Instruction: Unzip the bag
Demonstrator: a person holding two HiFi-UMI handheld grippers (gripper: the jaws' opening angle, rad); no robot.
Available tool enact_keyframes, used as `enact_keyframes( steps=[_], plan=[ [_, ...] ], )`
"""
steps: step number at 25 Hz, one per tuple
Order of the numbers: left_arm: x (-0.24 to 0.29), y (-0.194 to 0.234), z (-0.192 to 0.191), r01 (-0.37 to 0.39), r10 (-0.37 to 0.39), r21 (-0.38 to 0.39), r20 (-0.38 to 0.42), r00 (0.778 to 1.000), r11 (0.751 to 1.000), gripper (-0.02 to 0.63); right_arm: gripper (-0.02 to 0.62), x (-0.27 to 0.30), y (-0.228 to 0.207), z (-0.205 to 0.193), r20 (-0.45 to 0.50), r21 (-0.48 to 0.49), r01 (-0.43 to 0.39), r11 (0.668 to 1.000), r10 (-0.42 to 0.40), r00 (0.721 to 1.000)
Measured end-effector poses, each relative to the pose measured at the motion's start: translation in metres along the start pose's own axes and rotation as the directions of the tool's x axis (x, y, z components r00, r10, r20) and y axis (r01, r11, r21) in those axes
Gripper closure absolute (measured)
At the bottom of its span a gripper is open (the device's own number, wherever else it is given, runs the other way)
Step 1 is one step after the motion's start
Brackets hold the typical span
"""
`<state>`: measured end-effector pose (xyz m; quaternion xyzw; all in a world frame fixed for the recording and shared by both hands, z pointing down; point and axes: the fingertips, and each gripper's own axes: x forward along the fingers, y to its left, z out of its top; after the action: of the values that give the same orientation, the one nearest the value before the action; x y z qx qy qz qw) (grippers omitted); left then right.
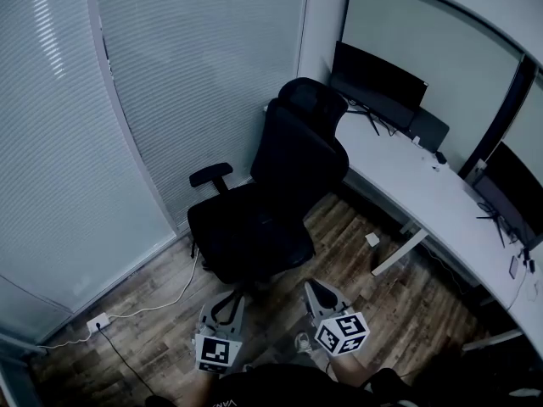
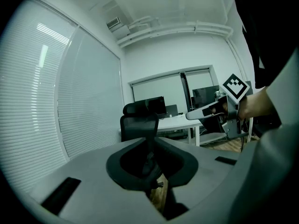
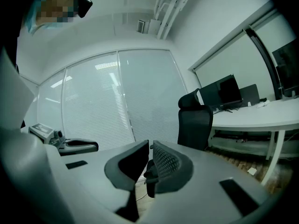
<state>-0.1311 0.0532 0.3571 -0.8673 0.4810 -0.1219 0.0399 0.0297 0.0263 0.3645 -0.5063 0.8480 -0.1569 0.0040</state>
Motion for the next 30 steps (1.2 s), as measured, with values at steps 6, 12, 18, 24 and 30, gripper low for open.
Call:
enact_keyframes(
  steps=[6,12,18,24,30],
  plan=[
    [-0.027,-0.003,0.008,0.022,-0.022,-0.006,0.028,0.999,1.000,0.566,0.538,-0.019,0.020,0.002,0.027,-0.006,0.016,1.000,-0.016,1.000],
    [-0.045,-0.014,0.007,0.056,-0.055,-0.021,0.036,0.998,0.998,0.580,0.540,-0.041,0.036,-0.007,0.034,-0.008,0.032,0.999,-0.032,0.999],
    [-0.059,-0.022,0.003,0.086,-0.086,-0.008,0.024,0.996,0.996,0.586,0.545,-0.055,0.049,-0.018,0.024,-0.010,0.049,0.999,-0.049,0.999],
    [-0.066,-0.032,0.004,0.106,-0.105,-0.024,0.022,0.994,0.994,0.586,0.547,-0.066,0.054,-0.024,0.022,-0.016,0.058,0.998,-0.058,0.998],
    [-0.071,-0.037,0.002,0.110,-0.109,-0.025,0.015,0.994,0.994,0.586,0.548,-0.070,0.056,-0.025,0.015,-0.028,0.060,0.998,-0.059,0.998]
  ],
)
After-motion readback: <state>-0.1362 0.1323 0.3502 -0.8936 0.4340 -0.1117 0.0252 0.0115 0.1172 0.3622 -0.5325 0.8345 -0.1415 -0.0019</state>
